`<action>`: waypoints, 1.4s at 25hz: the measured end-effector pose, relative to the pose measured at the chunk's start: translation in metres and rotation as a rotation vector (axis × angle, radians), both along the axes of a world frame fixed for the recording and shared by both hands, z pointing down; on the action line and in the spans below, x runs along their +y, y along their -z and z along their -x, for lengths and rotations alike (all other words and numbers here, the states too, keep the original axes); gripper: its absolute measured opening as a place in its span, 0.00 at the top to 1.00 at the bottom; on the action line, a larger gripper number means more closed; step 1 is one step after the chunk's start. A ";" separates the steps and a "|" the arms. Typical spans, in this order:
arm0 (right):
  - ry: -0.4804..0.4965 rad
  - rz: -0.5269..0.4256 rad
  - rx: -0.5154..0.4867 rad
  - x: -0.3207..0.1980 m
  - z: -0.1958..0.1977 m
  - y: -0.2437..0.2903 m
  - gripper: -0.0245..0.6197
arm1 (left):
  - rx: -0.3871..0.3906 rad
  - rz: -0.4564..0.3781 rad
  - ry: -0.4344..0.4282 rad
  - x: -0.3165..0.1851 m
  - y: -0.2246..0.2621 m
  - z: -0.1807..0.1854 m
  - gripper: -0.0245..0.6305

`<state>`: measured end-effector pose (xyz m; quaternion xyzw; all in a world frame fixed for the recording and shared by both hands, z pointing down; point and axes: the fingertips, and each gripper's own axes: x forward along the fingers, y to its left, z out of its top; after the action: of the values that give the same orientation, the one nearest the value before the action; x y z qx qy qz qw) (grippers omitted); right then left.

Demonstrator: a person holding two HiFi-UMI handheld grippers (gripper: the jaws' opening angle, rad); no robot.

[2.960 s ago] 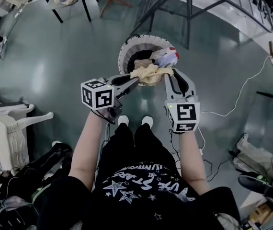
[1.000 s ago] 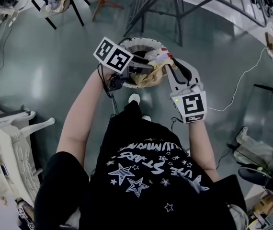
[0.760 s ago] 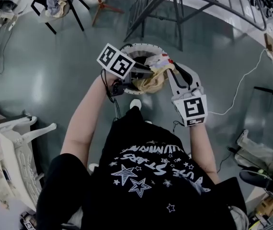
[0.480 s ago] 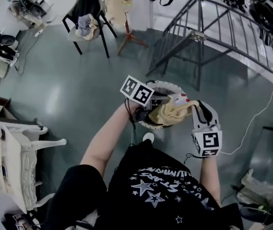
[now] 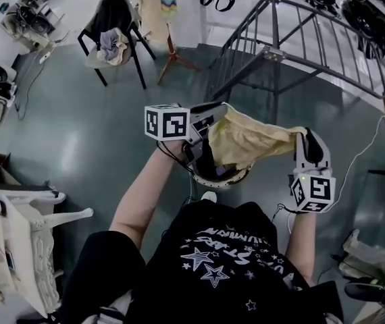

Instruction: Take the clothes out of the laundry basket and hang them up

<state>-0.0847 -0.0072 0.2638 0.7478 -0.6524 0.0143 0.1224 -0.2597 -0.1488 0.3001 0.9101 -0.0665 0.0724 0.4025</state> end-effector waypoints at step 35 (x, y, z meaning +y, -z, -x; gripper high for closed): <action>0.340 -0.375 -0.025 -0.015 -0.270 0.205 0.83 | 0.299 -0.490 0.364 0.001 0.254 -0.258 0.83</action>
<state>0.1857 -0.0221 0.0589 0.6367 -0.7615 -0.1184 -0.0257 -0.0020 -0.1480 0.0458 0.9535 -0.1837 -0.1532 0.1833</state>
